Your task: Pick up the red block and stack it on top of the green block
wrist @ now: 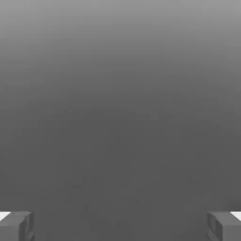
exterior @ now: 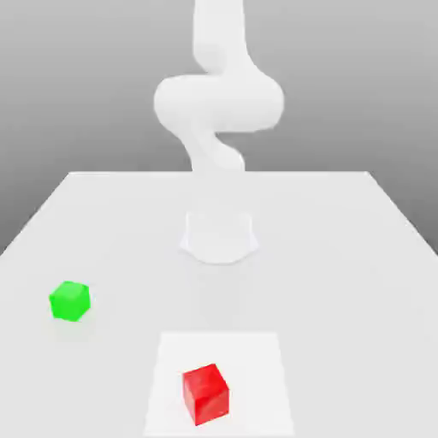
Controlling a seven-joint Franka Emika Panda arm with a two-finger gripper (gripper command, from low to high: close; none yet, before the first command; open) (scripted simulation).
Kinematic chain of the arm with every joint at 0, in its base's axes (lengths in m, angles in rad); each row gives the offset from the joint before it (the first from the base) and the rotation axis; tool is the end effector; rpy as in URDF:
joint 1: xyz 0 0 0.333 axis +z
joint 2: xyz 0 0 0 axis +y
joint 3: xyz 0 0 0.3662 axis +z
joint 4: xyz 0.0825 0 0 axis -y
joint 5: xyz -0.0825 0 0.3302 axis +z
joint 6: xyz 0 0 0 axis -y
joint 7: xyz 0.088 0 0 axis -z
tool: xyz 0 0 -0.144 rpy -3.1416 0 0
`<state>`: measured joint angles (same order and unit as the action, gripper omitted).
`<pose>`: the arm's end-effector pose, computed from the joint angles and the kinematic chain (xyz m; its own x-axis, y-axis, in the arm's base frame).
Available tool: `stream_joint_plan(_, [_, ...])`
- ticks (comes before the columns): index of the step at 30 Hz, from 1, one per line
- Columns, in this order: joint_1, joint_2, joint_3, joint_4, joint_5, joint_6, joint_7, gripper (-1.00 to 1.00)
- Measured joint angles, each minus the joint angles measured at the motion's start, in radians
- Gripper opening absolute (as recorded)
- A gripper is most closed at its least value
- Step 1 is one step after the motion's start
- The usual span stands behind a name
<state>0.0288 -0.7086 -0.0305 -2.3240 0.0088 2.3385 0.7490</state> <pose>0.3193 -0.0048 0.6826 0.5529 -0.6916 0.4648 -0.5068 -0.7218 -0.4712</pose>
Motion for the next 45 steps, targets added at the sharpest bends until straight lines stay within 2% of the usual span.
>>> stream_joint_plan(14, [0.095,0.515,-0.108,-0.135,0.083,0.218,-0.312,0.00])
stream_joint_plan(24, [0.088,0.871,-0.116,-0.224,0.061,0.383,-0.465,0.00])
stream_joint_plan(28, [0.066,1.015,-0.085,-0.208,0.103,0.498,-0.505,0.00])
stream_joint_plan(29, [0.060,1.046,-0.077,-0.203,0.116,0.523,-0.514,-1.00])
stream_joint_plan(36, [0.056,1.051,-0.072,-0.203,0.117,0.526,-0.515,-1.00])
stream_joint_plan(41, [0.076,0.896,-0.108,-0.228,0.056,0.398,-0.473,-1.00])
stream_joint_plan(45, [-0.002,0.812,-0.174,-0.280,0.024,0.365,-0.627,-1.00])
